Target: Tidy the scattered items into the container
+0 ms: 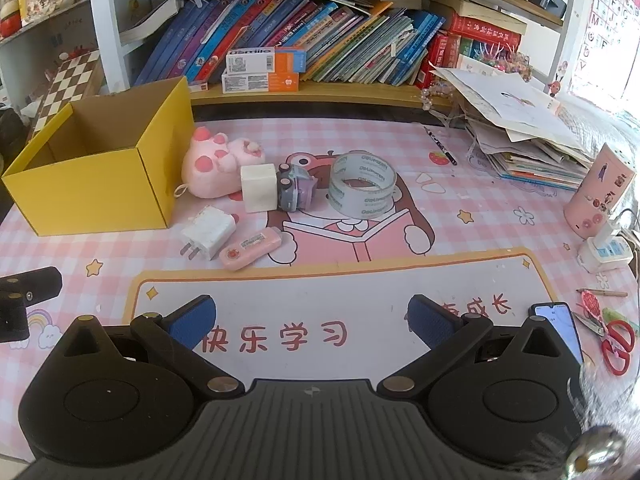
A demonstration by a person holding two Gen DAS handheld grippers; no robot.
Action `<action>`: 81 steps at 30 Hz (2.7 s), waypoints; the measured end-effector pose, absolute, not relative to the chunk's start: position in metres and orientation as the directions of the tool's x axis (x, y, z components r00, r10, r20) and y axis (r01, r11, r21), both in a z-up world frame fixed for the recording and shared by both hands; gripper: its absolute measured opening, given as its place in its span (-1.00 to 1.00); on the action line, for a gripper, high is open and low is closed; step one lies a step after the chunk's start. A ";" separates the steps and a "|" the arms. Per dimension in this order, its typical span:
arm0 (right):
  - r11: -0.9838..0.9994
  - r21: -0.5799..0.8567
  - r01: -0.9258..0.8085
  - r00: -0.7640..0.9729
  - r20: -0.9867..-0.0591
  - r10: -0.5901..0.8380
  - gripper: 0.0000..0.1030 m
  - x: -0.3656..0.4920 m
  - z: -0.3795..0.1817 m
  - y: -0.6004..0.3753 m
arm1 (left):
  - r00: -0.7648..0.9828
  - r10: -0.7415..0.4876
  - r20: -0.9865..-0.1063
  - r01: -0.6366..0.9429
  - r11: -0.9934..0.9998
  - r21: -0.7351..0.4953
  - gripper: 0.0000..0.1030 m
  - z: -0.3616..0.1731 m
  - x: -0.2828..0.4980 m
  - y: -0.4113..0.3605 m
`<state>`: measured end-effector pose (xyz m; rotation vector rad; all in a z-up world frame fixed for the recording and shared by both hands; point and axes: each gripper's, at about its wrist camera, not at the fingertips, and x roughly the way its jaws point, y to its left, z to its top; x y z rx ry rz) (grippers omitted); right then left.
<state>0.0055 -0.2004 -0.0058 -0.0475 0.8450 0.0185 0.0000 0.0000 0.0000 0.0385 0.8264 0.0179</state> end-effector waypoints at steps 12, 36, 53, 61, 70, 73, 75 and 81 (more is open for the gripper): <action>0.999 -0.027 -0.045 0.659 -0.752 0.009 1.00 0.009 -0.005 -0.201 | 0.656 0.036 -0.754 -0.004 0.999 0.044 1.00 -0.002 0.004 0.001; 0.998 -0.028 -0.062 0.659 -0.752 0.020 1.00 0.018 -0.009 -0.196 | 0.658 0.040 -0.752 -0.012 0.999 0.043 1.00 -0.007 0.010 0.006; 0.997 -0.030 -0.068 0.657 -0.754 0.022 1.00 0.020 -0.010 -0.194 | 0.653 0.039 -0.756 -0.011 0.999 0.042 1.00 -0.008 0.012 0.006; 0.998 -0.030 -0.060 0.658 -0.753 0.017 1.00 0.019 -0.010 -0.190 | 0.657 0.035 -0.753 -0.007 0.999 0.040 1.00 -0.007 0.011 0.006; 0.998 -0.033 -0.062 0.660 -0.751 0.016 1.00 0.016 -0.009 -0.190 | 0.663 0.030 -0.748 -0.003 0.999 0.037 1.00 -0.007 0.010 0.006; 0.997 -0.036 -0.064 0.661 -0.751 0.015 1.00 0.016 -0.009 -0.189 | 0.664 0.029 -0.747 0.000 0.999 0.039 1.00 -0.007 0.010 0.005; 0.998 -0.034 -0.061 0.662 -0.750 0.015 1.00 0.017 -0.009 -0.190 | 0.666 0.027 -0.746 0.003 0.999 0.039 1.00 -0.007 0.011 0.005; 0.998 -0.035 -0.061 0.661 -0.750 0.015 1.00 0.017 -0.010 -0.190 | 0.658 0.016 -0.753 0.009 1.000 0.028 1.00 -0.009 0.014 0.006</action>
